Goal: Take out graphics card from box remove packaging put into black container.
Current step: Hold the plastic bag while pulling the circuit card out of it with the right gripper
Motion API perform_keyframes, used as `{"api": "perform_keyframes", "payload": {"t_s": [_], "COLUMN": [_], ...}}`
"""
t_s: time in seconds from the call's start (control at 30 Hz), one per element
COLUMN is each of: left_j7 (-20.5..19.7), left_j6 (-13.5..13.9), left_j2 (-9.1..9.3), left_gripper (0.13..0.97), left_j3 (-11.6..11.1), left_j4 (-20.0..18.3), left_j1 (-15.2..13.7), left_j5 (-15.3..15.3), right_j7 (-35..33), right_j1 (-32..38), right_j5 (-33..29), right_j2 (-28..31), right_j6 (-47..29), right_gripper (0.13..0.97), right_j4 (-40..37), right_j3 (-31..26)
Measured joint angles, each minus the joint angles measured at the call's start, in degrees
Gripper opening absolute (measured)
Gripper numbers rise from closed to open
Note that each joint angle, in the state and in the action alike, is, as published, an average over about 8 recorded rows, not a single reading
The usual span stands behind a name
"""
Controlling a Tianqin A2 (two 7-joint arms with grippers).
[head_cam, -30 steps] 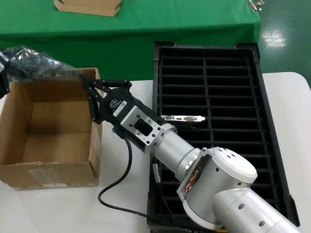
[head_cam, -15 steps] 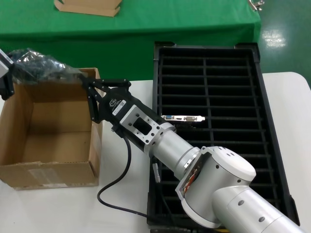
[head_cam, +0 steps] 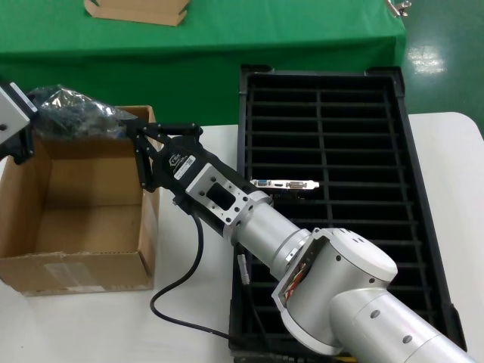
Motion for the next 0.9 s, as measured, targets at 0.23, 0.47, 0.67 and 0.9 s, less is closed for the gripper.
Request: {"api": "perform_keyframes", "payload": {"t_s": [0.23, 0.47, 0.67, 0.9], "left_j7": [0.5, 1.5, 2.3, 3.0], "left_j6": [-0.6, -1.4, -2.1, -3.0], "left_j2": [0.06, 0.38, 0.67, 1.29], "left_gripper": [0.139, 0.139, 0.139, 0.139], "left_j3": [1.0, 2.2, 3.0, 3.7], "left_j4": [0.6, 1.4, 2.2, 3.6], "left_j1": [0.1, -0.2, -0.8, -1.9], "left_j5": [0.4, 1.1, 2.0, 2.2], "right_j7": [1.1, 3.6, 6.7, 9.6], "right_j1": [-0.1, -0.2, -0.4, -0.8], "right_j5": [-1.4, -4.5, -8.3, -11.6], "right_j2": [0.0, 0.0, 0.0, 0.0], "right_j6": [-0.5, -1.3, -2.4, -3.6], "right_gripper": [0.133, 0.133, 0.133, 0.133], "right_j4": [-0.1, -0.3, -0.3, 0.5], "right_j3": [0.7, 1.7, 2.6, 3.0]}}
